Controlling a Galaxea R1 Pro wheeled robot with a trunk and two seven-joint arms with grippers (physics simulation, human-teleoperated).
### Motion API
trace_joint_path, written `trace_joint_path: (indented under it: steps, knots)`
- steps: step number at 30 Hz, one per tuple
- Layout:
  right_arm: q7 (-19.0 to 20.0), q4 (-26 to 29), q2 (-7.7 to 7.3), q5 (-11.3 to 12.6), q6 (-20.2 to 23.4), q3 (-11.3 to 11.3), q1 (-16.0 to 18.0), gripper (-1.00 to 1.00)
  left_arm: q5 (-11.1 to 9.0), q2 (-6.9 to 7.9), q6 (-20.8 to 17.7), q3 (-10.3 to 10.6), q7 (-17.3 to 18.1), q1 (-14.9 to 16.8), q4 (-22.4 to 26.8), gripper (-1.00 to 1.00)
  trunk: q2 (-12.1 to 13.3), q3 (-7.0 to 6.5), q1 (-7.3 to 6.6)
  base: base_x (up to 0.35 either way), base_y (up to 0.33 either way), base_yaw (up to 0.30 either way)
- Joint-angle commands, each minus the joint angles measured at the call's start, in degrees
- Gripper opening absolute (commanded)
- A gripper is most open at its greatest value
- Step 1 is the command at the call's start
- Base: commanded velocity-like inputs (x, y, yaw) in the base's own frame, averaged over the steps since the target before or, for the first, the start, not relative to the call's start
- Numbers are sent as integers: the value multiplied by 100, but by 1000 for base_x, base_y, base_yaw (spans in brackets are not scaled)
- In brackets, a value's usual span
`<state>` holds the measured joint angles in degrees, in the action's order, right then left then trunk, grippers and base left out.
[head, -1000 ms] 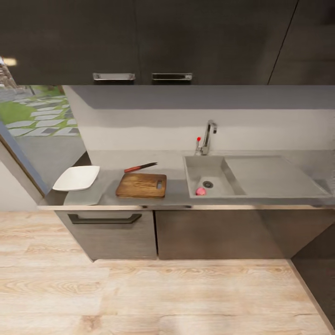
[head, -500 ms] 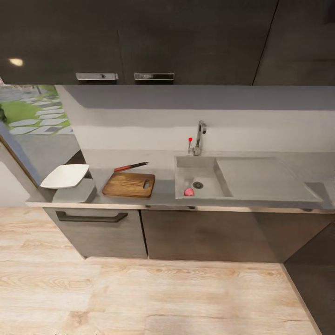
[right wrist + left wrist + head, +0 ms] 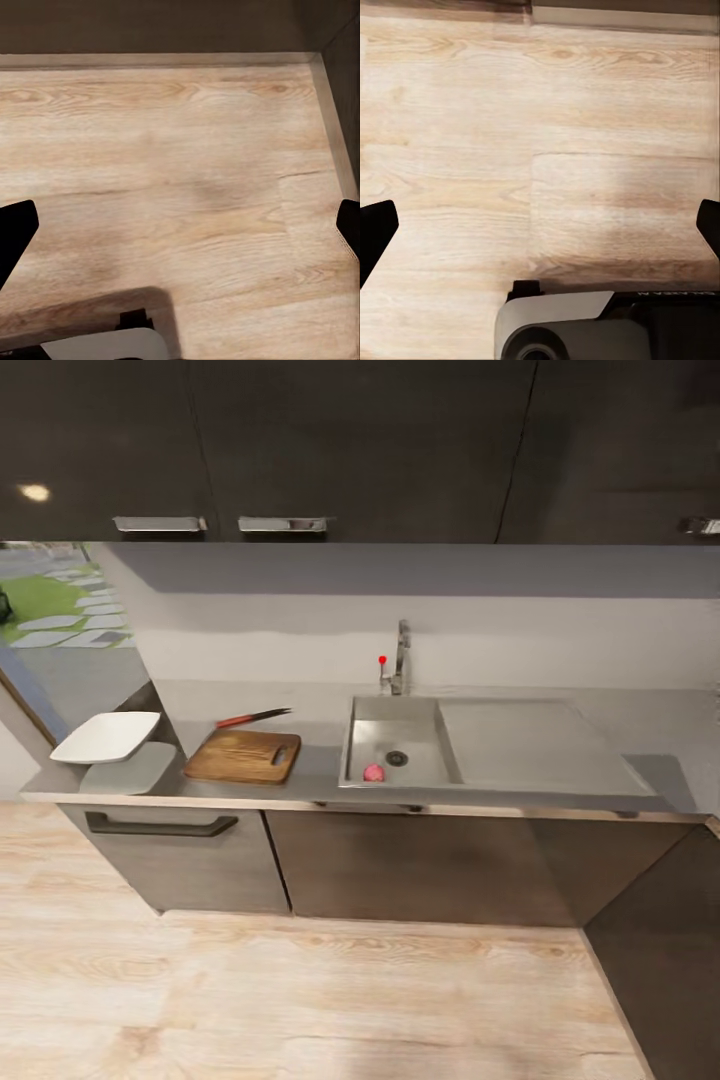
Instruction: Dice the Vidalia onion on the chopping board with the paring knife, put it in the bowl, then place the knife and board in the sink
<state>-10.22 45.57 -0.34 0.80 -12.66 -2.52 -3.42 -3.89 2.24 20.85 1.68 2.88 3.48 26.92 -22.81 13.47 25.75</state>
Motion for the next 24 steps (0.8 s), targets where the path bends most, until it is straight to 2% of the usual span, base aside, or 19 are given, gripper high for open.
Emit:
trace_joint_path:
  steps: [1,12,18,21,24]
  knots:
    - [-12,4,-1,13,-10,6,-1,100,-42,4,16,17,20,3,-3,100,-10,8,3,0,-314,-56]
    - [-15,-4,-1,16,-8,5,-1,100,-34,12,22,17,20,3,14,100,-10,-10,3,0,-303,-61]
    - [-13,-26,-1,15,-8,1,-1,100,-33,13,-13,4,9,8,53,100,-10,-11,3,0,-74,-2]
    - [-9,-68,-1,16,-8,-1,-1,100,-33,13,-221,-2,-1,23,107,100,-10,-11,3,0,-13,0]
    - [-7,-103,-1,16,-8,-2,-1,100,-24,7,-916,-1,-5,155,352,100,-10,-11,3,0,-4,0]
